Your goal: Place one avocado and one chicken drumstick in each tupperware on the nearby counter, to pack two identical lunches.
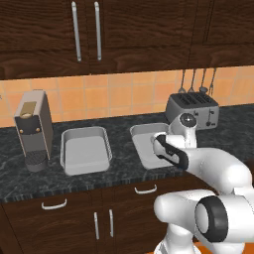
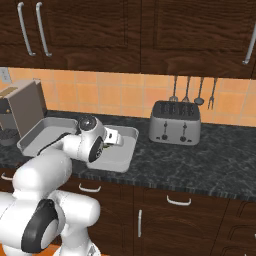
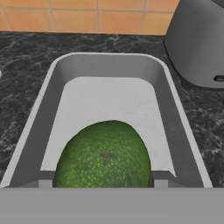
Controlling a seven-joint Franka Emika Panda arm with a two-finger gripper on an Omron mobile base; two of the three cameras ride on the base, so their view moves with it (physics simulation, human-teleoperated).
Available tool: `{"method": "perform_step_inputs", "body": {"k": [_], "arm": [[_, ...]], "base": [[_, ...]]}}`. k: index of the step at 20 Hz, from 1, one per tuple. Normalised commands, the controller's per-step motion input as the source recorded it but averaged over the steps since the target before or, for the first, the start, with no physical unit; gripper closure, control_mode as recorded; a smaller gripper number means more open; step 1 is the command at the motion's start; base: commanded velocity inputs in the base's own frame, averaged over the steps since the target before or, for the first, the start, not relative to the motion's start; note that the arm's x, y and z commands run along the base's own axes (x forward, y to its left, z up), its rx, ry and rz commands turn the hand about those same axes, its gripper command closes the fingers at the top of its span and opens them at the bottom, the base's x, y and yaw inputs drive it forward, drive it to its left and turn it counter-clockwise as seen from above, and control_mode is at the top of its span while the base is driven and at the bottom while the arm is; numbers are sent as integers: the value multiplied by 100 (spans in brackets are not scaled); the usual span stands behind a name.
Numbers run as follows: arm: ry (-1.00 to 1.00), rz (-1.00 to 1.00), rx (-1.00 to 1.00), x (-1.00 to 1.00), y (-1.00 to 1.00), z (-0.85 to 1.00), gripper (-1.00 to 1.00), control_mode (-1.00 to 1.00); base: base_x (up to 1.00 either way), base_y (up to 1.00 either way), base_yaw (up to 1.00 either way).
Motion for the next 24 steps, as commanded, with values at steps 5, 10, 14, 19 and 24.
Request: {"method": "perform_step_inputs", "body": {"k": [5, 10, 14, 19, 24], "arm": [[0, 0, 0, 53, 0, -30, 100, -100], [0, 0, 0, 49, 0, -38, 100, -100], [0, 0, 0, 45, 0, -26, 100, -100], [0, 0, 0, 34, 0, -16, -100, -100], [-3, 0, 0, 0, 0, 43, -100, -100]], "base": [[0, 0, 0], [0, 0, 0], [0, 0, 0], [0, 0, 0], [0, 0, 0]]}}
